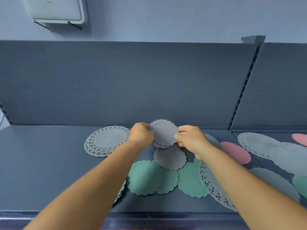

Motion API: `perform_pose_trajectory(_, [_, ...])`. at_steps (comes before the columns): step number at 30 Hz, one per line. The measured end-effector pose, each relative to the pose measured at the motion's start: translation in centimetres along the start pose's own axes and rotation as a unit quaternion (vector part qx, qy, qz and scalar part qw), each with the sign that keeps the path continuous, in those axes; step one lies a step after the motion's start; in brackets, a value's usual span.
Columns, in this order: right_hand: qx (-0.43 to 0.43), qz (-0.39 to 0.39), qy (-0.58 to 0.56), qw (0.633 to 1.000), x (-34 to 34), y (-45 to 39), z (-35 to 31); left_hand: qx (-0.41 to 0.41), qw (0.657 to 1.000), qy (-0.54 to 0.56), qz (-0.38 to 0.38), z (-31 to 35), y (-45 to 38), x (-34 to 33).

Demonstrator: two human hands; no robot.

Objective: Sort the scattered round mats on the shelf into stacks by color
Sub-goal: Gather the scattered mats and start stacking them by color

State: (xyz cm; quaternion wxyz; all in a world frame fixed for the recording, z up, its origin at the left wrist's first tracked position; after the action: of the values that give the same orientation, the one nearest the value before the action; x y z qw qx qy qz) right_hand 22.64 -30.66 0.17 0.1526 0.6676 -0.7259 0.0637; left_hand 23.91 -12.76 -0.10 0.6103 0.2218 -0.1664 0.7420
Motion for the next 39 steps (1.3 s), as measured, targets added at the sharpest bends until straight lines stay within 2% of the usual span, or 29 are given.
perform_pose_trajectory(4, [0.022, -0.009, 0.058, 0.998, 0.5, -3.8, 0.2, 0.01, 0.994, -0.104, 0.034, 1.0, -1.8, -1.7])
perform_pose_trajectory(8, [0.015, -0.034, 0.113, 0.993, -0.1, -6.5, 1.4, 0.025, 0.981, -0.191, 0.03, 0.7, -3.2, -2.7])
perform_pose_trajectory(17, [0.081, -0.062, 0.293, 0.951, 1.8, -7.3, 0.7, 0.033, 0.96, -0.276, 0.014, 0.3, -4.7, -3.0])
perform_pose_trajectory(22, [0.018, -0.053, 0.39, 0.919, 4.8, -6.9, 2.5, 0.028, 0.955, -0.293, -0.024, 1.1, -4.4, -3.6])
perform_pose_trajectory(28, [-0.034, -0.023, 0.372, 0.927, 6.5, -6.5, 2.7, 0.05, 0.958, -0.274, -0.065, 0.8, -4.9, -3.6])
perform_pose_trajectory(33, [-0.064, 0.003, 0.351, 0.934, 8.0, -5.9, 3.1, 0.039, 0.972, -0.226, -0.045, 1.1, -4.8, -3.8])
perform_pose_trajectory(36, [-0.077, 0.014, 0.36, 0.93, 8.7, -5.7, 3.0, 0.006, 0.979, -0.199, -0.031, 1.8, -4.6, -4.1])
perform_pose_trajectory(39, [-0.064, 0.057, 0.343, 0.935, 9.1, -5.6, 2.7, -0.021, 0.987, -0.159, -0.029, 2.5, -4.4, -4.2])
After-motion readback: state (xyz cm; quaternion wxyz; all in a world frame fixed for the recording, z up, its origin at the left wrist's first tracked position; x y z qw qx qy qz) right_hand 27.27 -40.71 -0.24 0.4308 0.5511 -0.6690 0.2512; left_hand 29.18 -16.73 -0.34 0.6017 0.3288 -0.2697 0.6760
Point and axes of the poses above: each hand's wrist, its own y-axis away from the middle knuckle, its own x-axis out of the back of the hand, z = x × y, the point moved 5 cm from there along -y, towards the middle knuckle, and after that the axes turned 6 degrees about -y, right-handed, at the moved point
